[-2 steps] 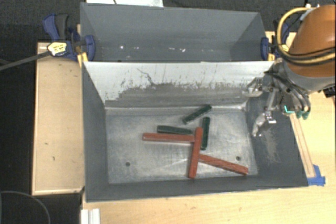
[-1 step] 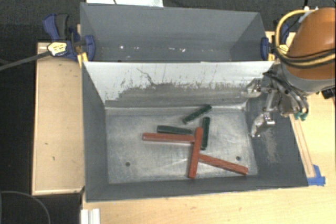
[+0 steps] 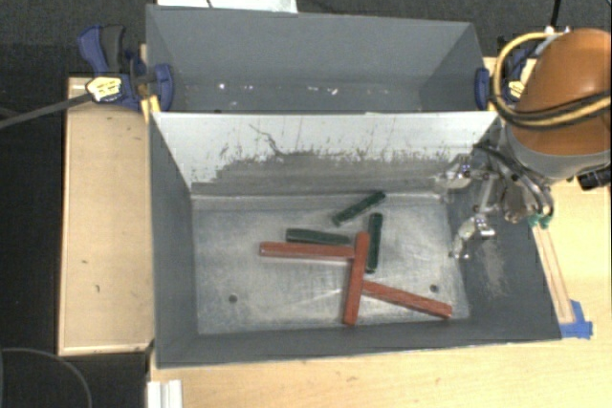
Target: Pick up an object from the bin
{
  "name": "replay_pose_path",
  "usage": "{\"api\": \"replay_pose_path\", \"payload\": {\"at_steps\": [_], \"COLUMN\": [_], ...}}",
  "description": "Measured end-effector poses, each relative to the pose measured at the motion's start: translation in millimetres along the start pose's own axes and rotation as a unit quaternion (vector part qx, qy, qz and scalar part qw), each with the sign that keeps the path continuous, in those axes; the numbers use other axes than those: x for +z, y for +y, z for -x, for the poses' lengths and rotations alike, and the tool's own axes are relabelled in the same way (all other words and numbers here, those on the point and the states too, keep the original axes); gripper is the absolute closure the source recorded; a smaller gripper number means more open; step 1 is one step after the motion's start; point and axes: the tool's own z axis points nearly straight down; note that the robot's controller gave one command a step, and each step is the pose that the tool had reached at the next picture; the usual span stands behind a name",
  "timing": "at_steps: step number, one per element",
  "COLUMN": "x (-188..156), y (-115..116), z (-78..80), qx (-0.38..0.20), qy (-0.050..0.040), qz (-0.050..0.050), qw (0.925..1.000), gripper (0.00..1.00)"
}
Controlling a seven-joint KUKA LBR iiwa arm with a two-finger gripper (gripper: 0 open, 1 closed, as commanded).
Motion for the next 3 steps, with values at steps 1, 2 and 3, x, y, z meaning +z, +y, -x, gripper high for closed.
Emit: {"api": "replay_pose_path", "payload": {"at_steps": [1, 2, 3], "x": [33.9, 103.2, 136.8], "y": [30.4, 24.6, 51.9], "z": [-24.7, -40.1, -58.5], "qx": [0.037, 0.057, 0.007], "qy": [-0.0085, -0.0066, -0.004], "qz": [-0.001, 0.0, -0.001], "qw": [0.9993, 0.9984, 1.0], "gripper": [0.0, 0.0, 1.0]}}
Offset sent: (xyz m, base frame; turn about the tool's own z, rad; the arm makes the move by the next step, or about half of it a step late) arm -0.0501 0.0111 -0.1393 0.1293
